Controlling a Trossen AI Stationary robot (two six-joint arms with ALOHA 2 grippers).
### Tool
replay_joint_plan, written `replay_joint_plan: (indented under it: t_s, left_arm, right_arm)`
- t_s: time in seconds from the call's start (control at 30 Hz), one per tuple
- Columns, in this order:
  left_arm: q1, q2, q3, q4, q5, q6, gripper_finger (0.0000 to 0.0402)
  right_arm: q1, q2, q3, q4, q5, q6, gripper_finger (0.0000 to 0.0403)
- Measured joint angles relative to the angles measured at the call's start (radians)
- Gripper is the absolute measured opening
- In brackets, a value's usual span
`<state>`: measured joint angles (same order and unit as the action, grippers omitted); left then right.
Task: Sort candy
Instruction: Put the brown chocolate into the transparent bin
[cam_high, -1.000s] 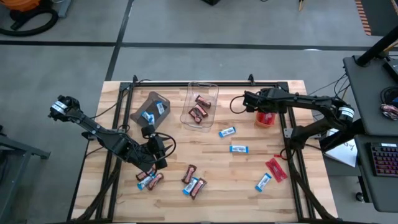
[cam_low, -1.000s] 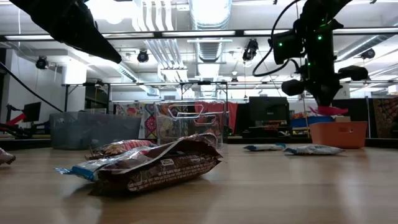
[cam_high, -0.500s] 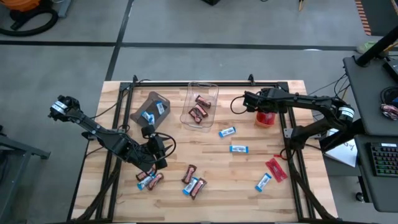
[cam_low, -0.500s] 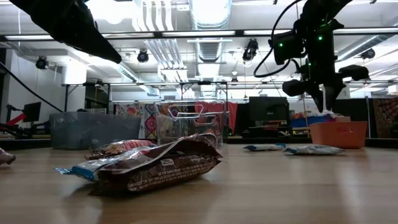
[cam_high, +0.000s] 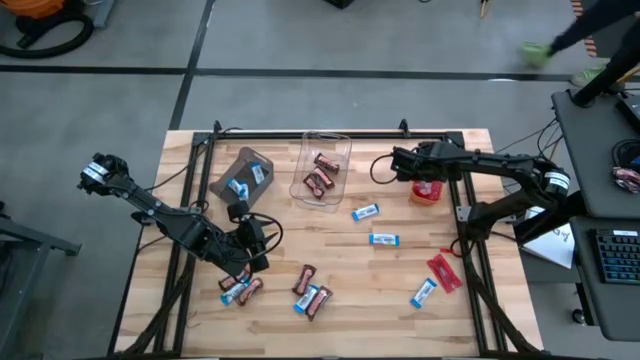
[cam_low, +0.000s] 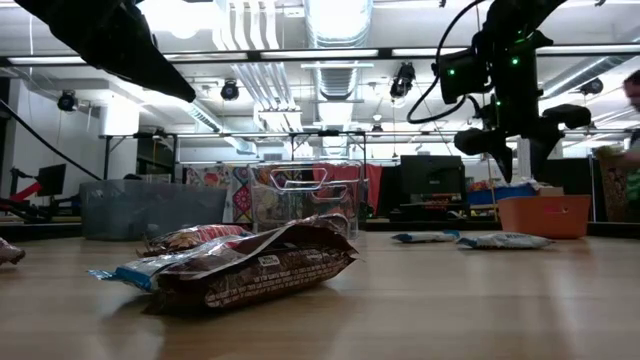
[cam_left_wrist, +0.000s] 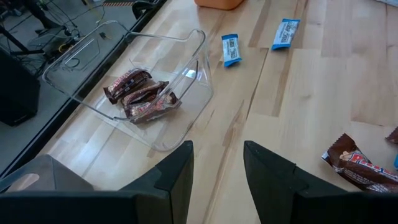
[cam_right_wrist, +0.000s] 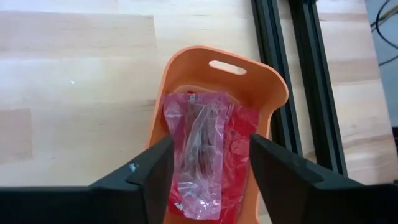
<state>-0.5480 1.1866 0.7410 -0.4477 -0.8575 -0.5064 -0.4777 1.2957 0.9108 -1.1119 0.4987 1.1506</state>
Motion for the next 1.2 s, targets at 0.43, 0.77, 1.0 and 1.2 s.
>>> replay_joint_plan:
  t_s: [0.43, 0.77, 1.0, 1.2]
  left_arm:
    - [0.0, 0.0, -0.001, 0.062, 0.069, -0.005, 0.0125]
    - [0.0, 0.0, -0.001, 0.107, 0.219, -0.218, 0.0125]
    - [-0.002, 0.02, -0.001, 0.168, 0.34, -0.489, 0.0125]
    - [-0.011, 0.149, 0.01, 0.335, 0.43, -0.536, 0.0125]
  right_arm:
    - [0.282, -0.012, 0.129, 0.048, 0.033, -0.21, 0.0211]
    - [0.675, -0.011, 0.13, 0.199, 0.044, -0.346, 0.0208]
    - [0.853, -0.01, 0.129, 0.29, 0.046, -0.341, 0.0208]
    - [0.88, -0.01, 0.128, 0.334, 0.072, -0.356, 0.0208]
